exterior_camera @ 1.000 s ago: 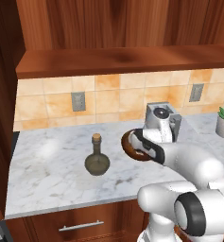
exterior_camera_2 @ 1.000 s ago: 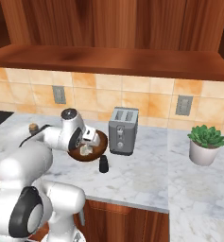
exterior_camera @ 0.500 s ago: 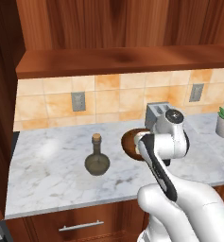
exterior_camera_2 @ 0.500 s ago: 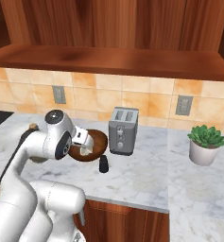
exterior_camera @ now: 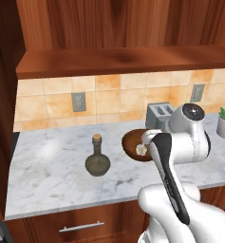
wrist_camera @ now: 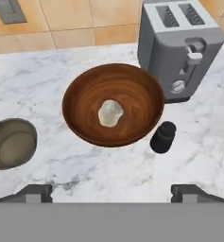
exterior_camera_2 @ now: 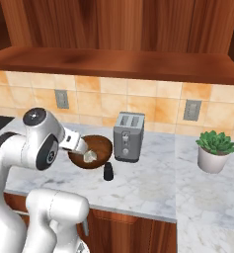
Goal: Retrieve the bottle and the shaker from the cabinet and place them next to the mixing bowl on the counter. Then add garlic from the fridge to the mixing bowl.
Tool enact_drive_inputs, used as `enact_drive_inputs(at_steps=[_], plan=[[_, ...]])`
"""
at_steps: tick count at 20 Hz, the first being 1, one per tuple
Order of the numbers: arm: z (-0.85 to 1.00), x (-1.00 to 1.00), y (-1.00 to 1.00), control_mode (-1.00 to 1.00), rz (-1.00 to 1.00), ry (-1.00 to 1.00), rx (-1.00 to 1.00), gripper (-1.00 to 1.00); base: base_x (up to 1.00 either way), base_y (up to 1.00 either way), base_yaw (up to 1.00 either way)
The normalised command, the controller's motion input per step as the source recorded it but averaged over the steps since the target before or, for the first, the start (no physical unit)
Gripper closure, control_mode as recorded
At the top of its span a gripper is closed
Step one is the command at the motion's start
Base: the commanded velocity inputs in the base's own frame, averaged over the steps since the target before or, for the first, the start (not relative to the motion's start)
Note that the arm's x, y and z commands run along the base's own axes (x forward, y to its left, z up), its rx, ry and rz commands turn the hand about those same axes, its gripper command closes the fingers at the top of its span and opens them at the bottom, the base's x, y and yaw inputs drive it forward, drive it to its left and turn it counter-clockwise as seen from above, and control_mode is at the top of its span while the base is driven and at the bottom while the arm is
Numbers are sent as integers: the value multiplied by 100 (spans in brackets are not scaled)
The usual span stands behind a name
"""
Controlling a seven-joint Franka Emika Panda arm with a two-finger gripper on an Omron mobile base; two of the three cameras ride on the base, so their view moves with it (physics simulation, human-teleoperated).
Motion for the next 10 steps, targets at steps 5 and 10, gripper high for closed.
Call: enact_drive_inputs(at_steps=[5, 10], plan=[[55, -87, 8, -100, 0, -3, -1, -100, 0, 0, 0], [10, -92, 17, -100, -1, -11, -2, -100, 0, 0, 0]])
